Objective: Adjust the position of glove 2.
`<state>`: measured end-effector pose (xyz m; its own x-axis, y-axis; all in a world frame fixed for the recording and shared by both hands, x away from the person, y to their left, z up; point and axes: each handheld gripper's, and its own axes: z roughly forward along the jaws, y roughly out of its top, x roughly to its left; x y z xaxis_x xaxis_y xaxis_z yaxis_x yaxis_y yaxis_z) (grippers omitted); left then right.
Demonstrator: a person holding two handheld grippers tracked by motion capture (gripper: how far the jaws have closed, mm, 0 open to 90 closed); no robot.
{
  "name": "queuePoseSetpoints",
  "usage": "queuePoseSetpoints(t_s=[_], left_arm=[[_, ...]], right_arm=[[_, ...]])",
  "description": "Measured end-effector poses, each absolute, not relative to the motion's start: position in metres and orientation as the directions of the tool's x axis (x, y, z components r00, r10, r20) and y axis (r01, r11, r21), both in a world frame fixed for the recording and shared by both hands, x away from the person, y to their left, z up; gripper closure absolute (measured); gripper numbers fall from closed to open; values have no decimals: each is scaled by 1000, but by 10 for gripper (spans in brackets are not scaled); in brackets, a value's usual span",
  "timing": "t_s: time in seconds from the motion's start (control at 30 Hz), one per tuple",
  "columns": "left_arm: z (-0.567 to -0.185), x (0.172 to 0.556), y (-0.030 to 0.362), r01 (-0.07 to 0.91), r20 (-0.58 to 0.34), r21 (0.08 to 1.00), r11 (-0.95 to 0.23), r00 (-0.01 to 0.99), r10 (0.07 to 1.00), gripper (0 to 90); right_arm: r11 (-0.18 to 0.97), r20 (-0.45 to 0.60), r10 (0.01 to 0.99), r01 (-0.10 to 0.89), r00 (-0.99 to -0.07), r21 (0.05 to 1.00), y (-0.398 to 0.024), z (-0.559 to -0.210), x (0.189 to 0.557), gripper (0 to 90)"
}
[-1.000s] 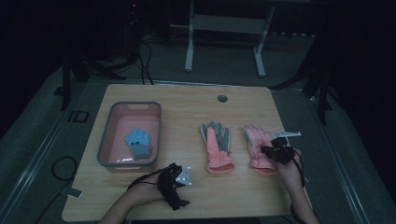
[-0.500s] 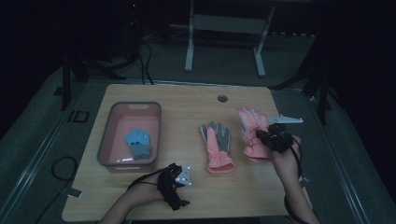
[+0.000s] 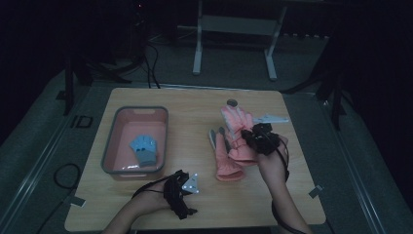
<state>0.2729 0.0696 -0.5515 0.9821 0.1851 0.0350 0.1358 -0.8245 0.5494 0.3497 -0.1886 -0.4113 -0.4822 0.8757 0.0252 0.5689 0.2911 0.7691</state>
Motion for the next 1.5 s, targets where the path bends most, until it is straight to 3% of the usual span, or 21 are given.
queuePoseSetpoints(t_s=[0.5, 0.93, 1.1, 1.33, 1.5], left_arm=[[-552, 272, 69, 130, 42, 540, -831, 983, 181, 29], [-552, 271, 68, 134, 39, 542, -830, 982, 184, 28], [-552, 272, 68, 137, 37, 540, -831, 982, 186, 28], [-552, 273, 68, 150, 29, 541, -827, 980, 197, 28], [-552, 273, 67, 159, 26, 535, -830, 978, 205, 29]], right_arm=[[278, 62, 895, 662, -441, 696, -161, -474, 356, 885], [285, 68, 891, 668, -450, 688, -157, -493, 357, 853], [293, 78, 876, 654, -476, 698, -161, -485, 357, 724], [325, 93, 839, 632, -536, 704, -179, -470, 358, 395], [322, 133, 812, 626, -568, 711, -191, -462, 359, 242]])
